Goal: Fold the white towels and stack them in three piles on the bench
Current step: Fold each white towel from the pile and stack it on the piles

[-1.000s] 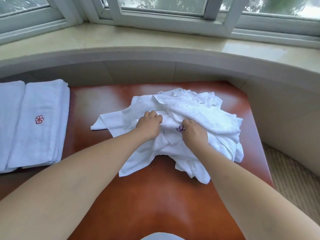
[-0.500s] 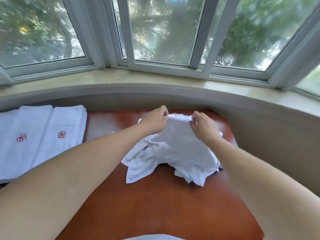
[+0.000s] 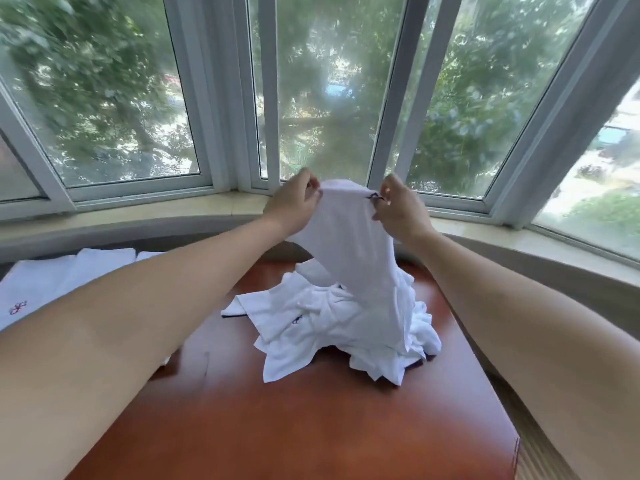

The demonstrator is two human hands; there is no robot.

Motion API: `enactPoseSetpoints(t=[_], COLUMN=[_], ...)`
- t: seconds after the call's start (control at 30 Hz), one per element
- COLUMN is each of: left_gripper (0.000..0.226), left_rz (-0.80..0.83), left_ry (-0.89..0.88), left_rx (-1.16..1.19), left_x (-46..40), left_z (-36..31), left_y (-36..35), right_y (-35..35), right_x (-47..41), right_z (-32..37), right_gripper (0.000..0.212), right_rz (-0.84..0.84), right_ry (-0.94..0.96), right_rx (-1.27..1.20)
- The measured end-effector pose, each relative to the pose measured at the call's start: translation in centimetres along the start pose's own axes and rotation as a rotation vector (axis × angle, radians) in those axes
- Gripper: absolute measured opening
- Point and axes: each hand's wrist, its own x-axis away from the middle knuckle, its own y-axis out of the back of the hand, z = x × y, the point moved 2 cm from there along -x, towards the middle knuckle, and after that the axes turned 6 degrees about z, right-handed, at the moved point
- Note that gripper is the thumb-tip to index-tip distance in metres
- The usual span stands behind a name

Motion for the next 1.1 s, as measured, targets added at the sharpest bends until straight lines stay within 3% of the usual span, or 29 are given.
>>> enactPoseSetpoints(t=[0.13, 0.27, 0.4, 0.53, 0.7, 0.8, 0.9, 0.97, 1.1], left_gripper=[0.012, 0.005, 0.033, 0.036, 0.033, 0.030, 0.040, 0.058, 0.110], left_rz=[-0.149, 0.004, 0.026, -0.163, -0.476, -0.551, -0.422, -0.300, -0.110], left_ry=[-0.083, 0.022, 0.077, 0.036, -0.103, -0.119, 0.031, 0.118, 0.398], left_rx=[0.059, 0.001, -0.046, -0.042, -0.047, -0.032, -0.073, -0.063, 0.350], left_x=[0.7, 3.1, 5.6, 6.0, 6.1, 5.9, 6.3, 7.5, 10.6], left_z=[-2.0, -0.1, 2.0, 1.5, -1.3, -1.6, 0.9, 3.4, 7.5], left_y=[4.0, 4.8, 6.1, 9.9, 16.0, 18.2, 18.3, 17.5, 13.4], right_y=[1.4, -1.3, -2.4, -1.5, 0.7, 1.0, -0.2, -1.0, -1.4], right_x=[0.6, 2.6, 3.6, 3.1, 2.4, 2.2, 2.2, 2.3, 2.3], right_z=[4.0, 4.5, 6.2, 10.8, 17.2, 20.2, 21.0, 20.8, 20.7], right_gripper=[0.019, 0.019, 0.013, 0.007, 0.015, 0.015, 0.013, 0.011, 0.014], right_rz=[-0.152, 0.089, 0.247, 0.190, -0.028, -0.056, 0.015, 0.027, -0.014], right_ry=[0.096, 0.034, 0.079, 0.133, 0.252, 0.309, 0.300, 0.279, 0.262], right_rx=[-0.112, -0.003, 0.138, -0.030, -0.337, -0.437, -0.475, -0.533, -0.661])
